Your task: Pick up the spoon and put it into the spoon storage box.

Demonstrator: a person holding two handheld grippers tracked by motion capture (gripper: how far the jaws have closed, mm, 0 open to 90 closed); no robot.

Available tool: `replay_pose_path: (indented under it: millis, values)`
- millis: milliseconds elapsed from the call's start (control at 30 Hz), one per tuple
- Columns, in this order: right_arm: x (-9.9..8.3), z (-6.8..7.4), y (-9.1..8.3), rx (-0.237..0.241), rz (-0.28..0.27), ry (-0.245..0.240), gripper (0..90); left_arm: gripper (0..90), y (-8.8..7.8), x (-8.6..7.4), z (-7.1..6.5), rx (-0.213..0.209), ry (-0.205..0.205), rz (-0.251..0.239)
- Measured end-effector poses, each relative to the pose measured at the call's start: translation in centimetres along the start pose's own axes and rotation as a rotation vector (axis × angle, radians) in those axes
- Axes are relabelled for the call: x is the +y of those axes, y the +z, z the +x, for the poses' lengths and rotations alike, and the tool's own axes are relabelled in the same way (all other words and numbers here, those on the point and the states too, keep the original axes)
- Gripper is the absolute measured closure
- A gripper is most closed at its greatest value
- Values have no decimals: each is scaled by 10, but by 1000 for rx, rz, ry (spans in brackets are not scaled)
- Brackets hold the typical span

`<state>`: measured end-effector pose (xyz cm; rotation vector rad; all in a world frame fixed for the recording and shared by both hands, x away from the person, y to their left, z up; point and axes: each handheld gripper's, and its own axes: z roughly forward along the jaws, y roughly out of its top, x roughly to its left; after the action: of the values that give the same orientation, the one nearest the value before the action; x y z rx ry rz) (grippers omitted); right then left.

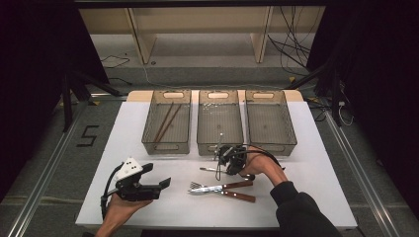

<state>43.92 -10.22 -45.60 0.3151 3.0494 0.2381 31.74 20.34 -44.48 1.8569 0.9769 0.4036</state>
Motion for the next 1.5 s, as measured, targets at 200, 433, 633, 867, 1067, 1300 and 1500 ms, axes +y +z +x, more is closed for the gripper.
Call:
replay_pose_path:
  millis: [200, 433, 633, 867, 1067, 1300, 1500]
  values:
    - [0, 0, 0, -13, -5, -4, 858, 153, 0, 0, 0, 1, 1, 1]
    - [0, -1, -4, -33, -40, 12, 859, 153, 0, 0, 0, 2, 2, 0]
    - [-1, -1, -10, -41, -77, 24, 860, 153, 0, 0, 0, 4, 3, 1]
    - [-3, -1, -16, -55, -107, 46, 860, 153, 0, 0, 0, 4, 3, 1]
    - [-4, 0, -27, -71, -183, 77, 860, 153, 0, 0, 0, 7, 4, -4]
    - [-11, -2, -44, -59, -285, 145, 861, 153, -1, 0, 1, 10, 1, -9]
    - [-15, -7, -55, -61, -362, 209, 861, 153, -1, 0, 1, 11, 1, -9]
